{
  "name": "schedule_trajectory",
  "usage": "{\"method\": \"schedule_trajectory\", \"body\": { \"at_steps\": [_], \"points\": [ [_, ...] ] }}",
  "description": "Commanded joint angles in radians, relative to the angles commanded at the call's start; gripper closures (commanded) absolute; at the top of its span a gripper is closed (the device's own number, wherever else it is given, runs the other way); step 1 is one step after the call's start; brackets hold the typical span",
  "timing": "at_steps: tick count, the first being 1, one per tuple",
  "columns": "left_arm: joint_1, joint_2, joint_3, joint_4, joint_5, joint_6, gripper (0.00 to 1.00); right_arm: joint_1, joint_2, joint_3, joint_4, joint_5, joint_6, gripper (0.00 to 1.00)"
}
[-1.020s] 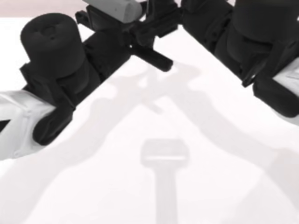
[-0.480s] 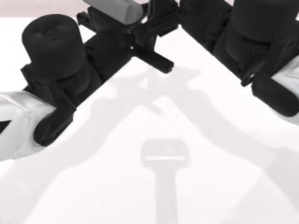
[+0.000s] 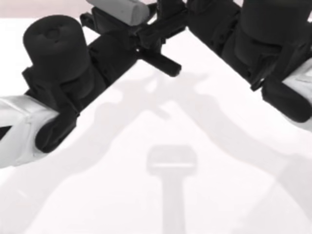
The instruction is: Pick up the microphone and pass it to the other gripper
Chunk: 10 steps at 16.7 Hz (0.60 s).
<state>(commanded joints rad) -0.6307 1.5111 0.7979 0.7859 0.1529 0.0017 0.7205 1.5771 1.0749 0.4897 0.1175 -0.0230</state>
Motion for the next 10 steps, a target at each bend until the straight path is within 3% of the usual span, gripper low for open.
{"method": "schedule_trajectory", "body": {
  "at_steps": [7,10],
  "points": [
    [0.000,0.000,0.000,0.000,0.000,0.000,1.00,0.000,0.000,0.000,0.000,0.000,0.000,1.00],
    [0.000,0.000,0.000,0.000,0.000,0.000,0.77,0.000,0.000,0.000,0.000,0.000,0.000,1.00]
  ]
}}
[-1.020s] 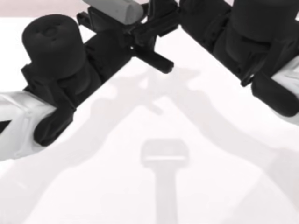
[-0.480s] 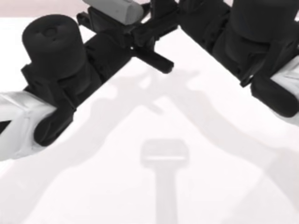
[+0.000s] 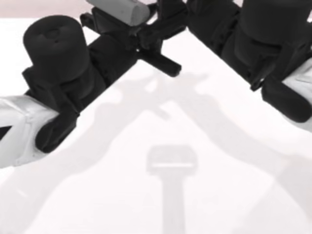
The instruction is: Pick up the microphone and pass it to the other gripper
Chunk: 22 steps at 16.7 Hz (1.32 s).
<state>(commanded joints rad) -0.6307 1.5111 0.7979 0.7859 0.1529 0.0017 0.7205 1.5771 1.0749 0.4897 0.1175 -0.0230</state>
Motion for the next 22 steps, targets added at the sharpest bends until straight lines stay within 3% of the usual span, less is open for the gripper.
{"method": "schedule_trajectory", "body": {
  "at_steps": [10,18,19,22],
  "points": [
    [0.000,0.000,0.000,0.000,0.000,0.000,0.02,0.000,0.000,0.000,0.000,0.000,0.000,1.00],
    [0.000,0.000,0.000,0.000,0.000,0.000,0.00,0.000,0.000,0.000,0.000,0.000,0.000,1.00],
    [0.034,0.011,-0.012,0.000,-0.030,0.012,0.00,0.003,-0.018,0.008,0.004,0.014,-0.010,1.00],
    [0.043,-0.030,-0.051,-0.010,-0.024,0.012,0.00,-0.014,-0.035,-0.013,-0.001,-0.006,-0.010,1.00]
  ]
}}
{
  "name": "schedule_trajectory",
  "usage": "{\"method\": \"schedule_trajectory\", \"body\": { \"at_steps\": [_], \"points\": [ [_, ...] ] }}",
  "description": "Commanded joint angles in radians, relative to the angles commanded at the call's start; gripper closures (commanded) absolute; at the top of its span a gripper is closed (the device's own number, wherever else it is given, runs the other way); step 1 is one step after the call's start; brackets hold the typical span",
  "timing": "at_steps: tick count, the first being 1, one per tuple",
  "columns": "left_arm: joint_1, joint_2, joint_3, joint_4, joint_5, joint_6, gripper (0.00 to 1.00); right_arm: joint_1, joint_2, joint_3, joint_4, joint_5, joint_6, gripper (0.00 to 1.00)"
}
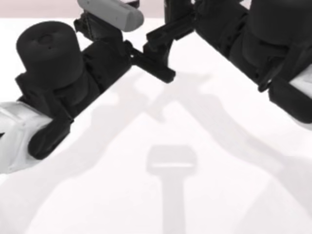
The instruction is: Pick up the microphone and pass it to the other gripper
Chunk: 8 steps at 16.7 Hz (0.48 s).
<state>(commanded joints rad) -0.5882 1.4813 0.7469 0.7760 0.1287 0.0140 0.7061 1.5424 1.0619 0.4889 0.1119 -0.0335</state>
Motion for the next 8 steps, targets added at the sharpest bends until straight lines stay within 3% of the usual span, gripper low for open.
{"method": "schedule_trajectory", "body": {
  "at_steps": [5,8],
  "points": [
    [0.039,-0.208,-0.162,-0.034,0.020,-0.002,0.00,-0.072,-0.084,-0.073,-0.002,-0.084,0.002,1.00],
    [0.048,-0.250,-0.202,-0.040,0.026,-0.002,0.00,-0.092,-0.105,-0.092,-0.002,-0.103,0.002,1.00]
  ]
}}
